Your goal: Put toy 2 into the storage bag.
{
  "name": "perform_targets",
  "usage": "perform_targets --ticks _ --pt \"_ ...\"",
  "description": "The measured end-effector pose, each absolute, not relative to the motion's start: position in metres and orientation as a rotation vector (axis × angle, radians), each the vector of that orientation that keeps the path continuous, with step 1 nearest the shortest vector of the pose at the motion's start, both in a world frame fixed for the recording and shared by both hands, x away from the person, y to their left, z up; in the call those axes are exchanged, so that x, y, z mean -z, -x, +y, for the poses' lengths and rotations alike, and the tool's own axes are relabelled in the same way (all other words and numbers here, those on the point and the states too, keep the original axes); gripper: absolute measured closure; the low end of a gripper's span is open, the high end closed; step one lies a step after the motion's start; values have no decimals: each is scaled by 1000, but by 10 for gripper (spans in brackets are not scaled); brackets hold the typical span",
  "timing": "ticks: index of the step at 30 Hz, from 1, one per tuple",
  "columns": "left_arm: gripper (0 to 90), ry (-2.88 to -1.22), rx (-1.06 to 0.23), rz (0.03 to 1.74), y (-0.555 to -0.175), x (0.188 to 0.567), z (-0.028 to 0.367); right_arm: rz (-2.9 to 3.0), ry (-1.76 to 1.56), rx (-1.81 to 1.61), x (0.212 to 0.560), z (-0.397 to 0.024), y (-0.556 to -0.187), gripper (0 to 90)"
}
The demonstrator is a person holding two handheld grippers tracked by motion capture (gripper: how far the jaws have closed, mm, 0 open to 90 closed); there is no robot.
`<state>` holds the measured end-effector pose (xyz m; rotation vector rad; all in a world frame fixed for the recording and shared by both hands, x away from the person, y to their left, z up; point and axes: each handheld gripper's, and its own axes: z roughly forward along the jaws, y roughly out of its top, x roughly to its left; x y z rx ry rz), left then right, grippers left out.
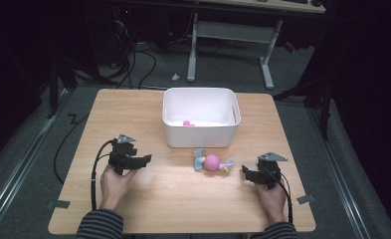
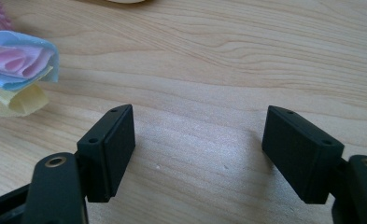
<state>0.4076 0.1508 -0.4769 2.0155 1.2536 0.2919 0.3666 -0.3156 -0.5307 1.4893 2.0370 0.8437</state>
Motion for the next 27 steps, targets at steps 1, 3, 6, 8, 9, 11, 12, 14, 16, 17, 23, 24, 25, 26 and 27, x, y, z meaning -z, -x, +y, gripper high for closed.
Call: perform_targets --ticks 1,3,6,8,9,11,12,14,16,17,23,24,25,26,27 --pt "352 -2016 -293 1254 -407 478 151 2037 -1489 -844 531 -316 -367 258" --pt "352 -2013 -296 1260 -407 481 152 2037 -1489 -844 531 -316 -367 258" --pt "351 -2024 -301 1267 -408 486 152 2037 -1489 -844 531 -316 -367 258" --pt "351 -2028 -300 1270 -408 489 152 2037 -1489 -844 531 -316 -367 258" --pt "351 -2026 -302 1274 -408 491 151 2037 -1489 -844 531 -316 -367 258" --pt "351 -2031 -309 1278 -408 494 151 2037 -1489 -844 531 -316 -367 258" --pt "351 -2030 -311 1279 -408 496 151 2038 -1486 -843 531 -316 -367 258" --pt "351 -2032 -308 1284 -408 499 151 2037 -1489 -844 531 -316 -367 258" --pt "346 -2049 -301 1292 -410 504 150 2037 -1489 -844 531 -316 -367 258" --pt "339 -2065 -308 1292 -410 505 149 2037 -1489 -844 531 -316 -367 258" --pt "336 -2086 -324 1285 -413 511 144 2037 -1489 -843 531 -316 -367 258" --pt "336 -2094 -329 1283 -413 512 143 2037 -1489 -843 531 -316 -367 258" --pt "336 -2096 -334 1282 -414 513 143 2037 -1489 -844 531 -316 -367 258" --pt "336 -2095 -337 1282 -414 514 142 2037 -1489 -844 531 -316 -367 258" --pt "336 -2096 -344 1282 -415 515 141 2037 -1489 -843 531 -316 -367 258"
